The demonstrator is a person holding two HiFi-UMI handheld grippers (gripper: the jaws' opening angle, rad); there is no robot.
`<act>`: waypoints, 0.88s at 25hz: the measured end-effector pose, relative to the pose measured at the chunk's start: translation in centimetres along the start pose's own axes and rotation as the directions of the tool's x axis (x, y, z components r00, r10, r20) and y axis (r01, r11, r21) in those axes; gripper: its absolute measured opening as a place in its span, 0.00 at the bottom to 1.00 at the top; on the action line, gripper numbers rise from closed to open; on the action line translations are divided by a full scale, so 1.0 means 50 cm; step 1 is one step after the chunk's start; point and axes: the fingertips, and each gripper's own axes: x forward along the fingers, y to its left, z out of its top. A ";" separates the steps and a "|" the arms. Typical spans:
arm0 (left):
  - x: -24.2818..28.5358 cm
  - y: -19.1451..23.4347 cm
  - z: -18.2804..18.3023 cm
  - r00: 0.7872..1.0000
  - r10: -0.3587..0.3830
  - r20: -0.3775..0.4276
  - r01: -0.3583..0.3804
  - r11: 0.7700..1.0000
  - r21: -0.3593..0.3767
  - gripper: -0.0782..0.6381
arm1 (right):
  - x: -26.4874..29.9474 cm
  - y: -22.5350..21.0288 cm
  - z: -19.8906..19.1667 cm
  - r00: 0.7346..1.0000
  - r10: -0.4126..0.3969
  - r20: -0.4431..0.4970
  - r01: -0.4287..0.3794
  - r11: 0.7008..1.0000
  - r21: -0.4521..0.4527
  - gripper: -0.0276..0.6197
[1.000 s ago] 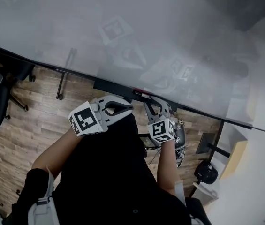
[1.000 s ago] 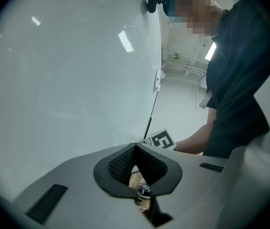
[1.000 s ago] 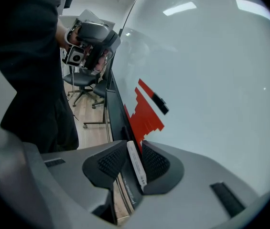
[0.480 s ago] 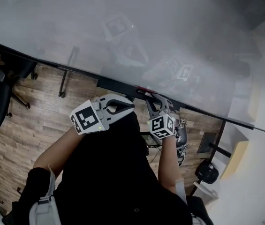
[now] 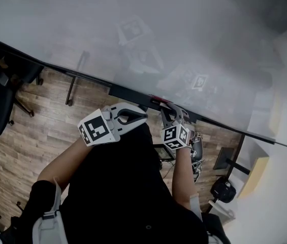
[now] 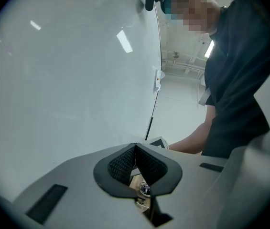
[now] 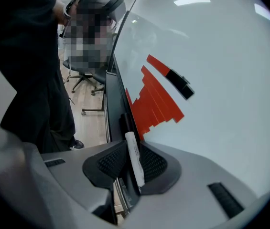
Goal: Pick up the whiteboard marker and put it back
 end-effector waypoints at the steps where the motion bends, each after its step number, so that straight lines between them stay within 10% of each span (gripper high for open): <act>1: 0.000 0.000 0.001 1.000 0.000 0.002 0.000 1.000 0.002 0.12 | 0.001 0.001 0.000 1.000 -0.001 -0.001 0.001 1.000 -0.004 0.18; 22: 0.000 -0.002 0.026 0.999 -0.034 -0.004 0.034 0.999 0.019 0.12 | -0.083 -0.019 0.067 0.993 -0.049 0.110 0.047 0.999 0.020 0.15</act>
